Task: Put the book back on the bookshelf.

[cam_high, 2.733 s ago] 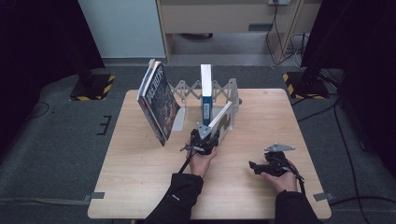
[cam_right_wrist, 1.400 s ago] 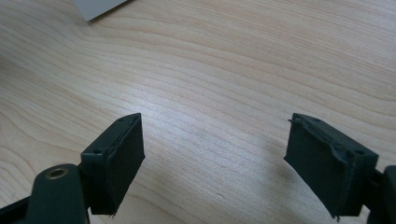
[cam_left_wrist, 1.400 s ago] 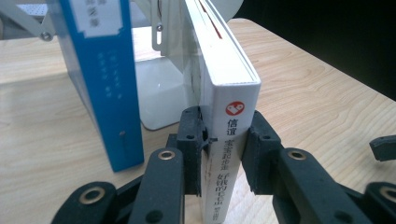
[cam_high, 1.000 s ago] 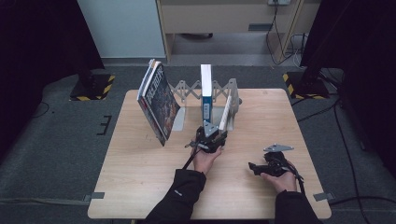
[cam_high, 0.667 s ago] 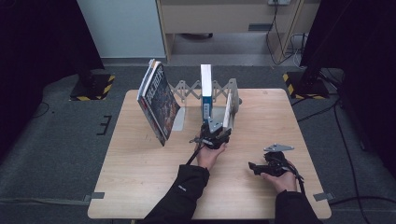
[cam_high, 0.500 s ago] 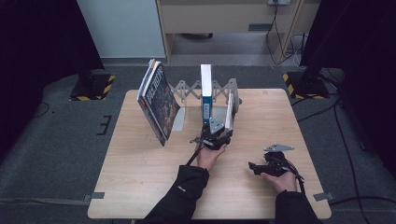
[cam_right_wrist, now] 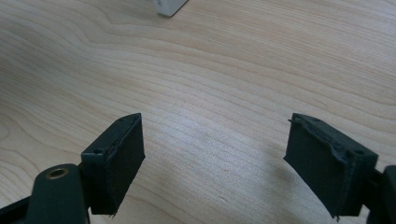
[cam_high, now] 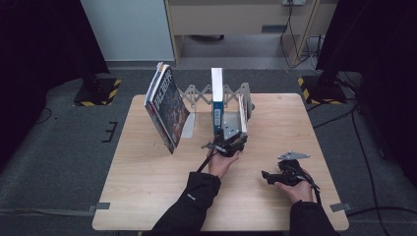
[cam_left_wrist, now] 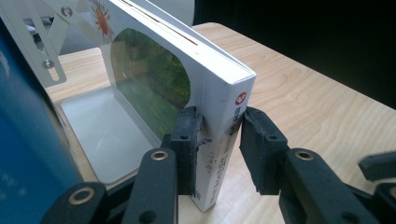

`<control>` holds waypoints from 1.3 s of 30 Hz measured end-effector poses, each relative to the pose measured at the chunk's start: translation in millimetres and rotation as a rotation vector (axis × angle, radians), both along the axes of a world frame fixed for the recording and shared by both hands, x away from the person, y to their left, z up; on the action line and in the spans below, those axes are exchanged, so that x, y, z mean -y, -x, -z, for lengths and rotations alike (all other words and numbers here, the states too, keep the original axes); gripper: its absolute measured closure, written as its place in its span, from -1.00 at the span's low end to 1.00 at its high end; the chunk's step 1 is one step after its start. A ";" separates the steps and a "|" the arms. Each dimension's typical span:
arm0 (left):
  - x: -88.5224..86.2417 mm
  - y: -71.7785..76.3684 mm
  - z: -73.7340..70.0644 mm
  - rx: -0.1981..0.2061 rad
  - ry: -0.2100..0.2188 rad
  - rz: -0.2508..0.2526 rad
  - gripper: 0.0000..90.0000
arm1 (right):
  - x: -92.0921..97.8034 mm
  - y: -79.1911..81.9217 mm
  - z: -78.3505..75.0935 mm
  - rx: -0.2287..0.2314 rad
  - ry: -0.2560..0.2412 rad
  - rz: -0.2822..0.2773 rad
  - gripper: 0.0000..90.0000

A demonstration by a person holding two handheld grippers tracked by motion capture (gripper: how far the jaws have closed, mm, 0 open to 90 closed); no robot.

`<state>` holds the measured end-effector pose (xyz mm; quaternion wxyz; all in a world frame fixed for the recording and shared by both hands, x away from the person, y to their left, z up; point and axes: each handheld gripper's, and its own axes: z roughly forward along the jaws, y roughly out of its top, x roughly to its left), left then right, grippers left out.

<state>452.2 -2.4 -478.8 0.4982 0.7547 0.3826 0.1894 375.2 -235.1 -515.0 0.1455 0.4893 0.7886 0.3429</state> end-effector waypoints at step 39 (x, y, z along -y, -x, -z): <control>-107.0 63.0 -18.5 -0.115 -0.058 0.087 -0.22 | 3.7 2.0 -4.7 0.016 -0.019 0.025 -0.64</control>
